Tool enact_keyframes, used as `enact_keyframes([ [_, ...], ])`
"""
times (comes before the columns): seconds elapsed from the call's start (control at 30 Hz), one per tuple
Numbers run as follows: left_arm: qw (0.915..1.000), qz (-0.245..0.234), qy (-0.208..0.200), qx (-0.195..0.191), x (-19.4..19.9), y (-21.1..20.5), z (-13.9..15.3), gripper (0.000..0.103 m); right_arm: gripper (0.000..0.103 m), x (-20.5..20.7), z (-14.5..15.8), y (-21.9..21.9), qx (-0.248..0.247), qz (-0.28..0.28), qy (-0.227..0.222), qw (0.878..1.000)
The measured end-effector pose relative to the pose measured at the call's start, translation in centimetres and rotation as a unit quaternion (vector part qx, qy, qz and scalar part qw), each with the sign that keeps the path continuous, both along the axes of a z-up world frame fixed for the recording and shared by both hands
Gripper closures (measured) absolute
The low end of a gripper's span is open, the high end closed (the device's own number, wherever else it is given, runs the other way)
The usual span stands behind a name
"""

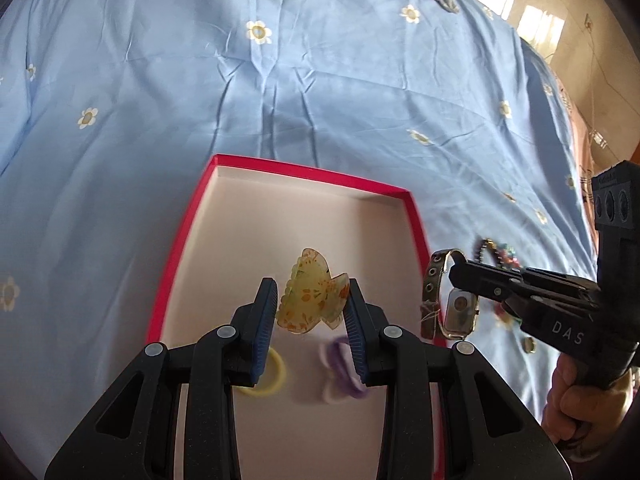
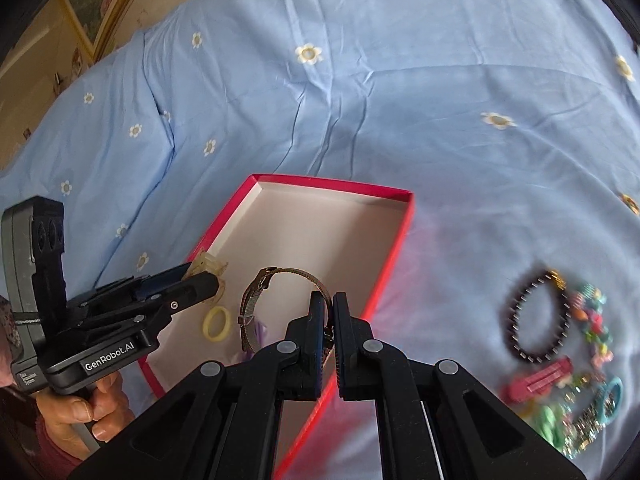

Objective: Organize jewelry
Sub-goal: 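Carry the claw clip and watch over the tray and lower them, then open both grippers to release the clip and watch in the tray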

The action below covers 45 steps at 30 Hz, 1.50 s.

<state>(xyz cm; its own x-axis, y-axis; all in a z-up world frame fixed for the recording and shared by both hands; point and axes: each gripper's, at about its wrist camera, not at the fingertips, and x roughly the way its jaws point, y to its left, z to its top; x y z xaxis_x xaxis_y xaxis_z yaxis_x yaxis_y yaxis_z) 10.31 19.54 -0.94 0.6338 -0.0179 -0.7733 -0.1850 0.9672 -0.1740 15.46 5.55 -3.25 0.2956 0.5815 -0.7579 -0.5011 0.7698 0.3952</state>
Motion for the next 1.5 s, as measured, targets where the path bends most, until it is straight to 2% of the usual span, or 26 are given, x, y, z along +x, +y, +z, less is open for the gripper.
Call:
enact_keyframes([
  [0.4, 0.9992, 0.016, 0.033, 0.017, 3.5, 3.1, -2.6, 0.072, 0.099, 4.2, -2.5, 4.3, -0.028, 0.021, 0.022, 0.999],
  [0.77, 0.9975, 0.008, 0.06, 0.036, 4.7, 2.9, -4.6, 0.072, 0.099, 5.5, -4.6, 6.8, -0.07, 0.044, 0.03, 0.996],
  [1.13, 0.9966, 0.013, 0.07, 0.042, 4.8, 2.7, -4.9, 0.069, 0.091, 5.9, -4.8, 7.2, -0.06, 0.054, 0.047, 0.996],
  [1.23, 0.9968, 0.018, 0.067, 0.041, 4.5, 2.8, -4.5, 0.059, 0.083, 5.9, -4.5, 6.5, -0.039, 0.044, 0.057, 0.997],
  [1.3, 0.9971, 0.024, 0.063, 0.035, 4.1, 2.8, -4.2, 0.056, 0.065, 5.5, -3.9, 5.6, -0.022, 0.036, 0.054, 0.998],
  [1.5, 0.9981, 0.046, 0.039, 0.008, 1.8, 2.5, -2.6, 0.055, 0.062, 4.0, -2.1, 3.0, 0.014, 0.016, 0.045, 0.999],
])
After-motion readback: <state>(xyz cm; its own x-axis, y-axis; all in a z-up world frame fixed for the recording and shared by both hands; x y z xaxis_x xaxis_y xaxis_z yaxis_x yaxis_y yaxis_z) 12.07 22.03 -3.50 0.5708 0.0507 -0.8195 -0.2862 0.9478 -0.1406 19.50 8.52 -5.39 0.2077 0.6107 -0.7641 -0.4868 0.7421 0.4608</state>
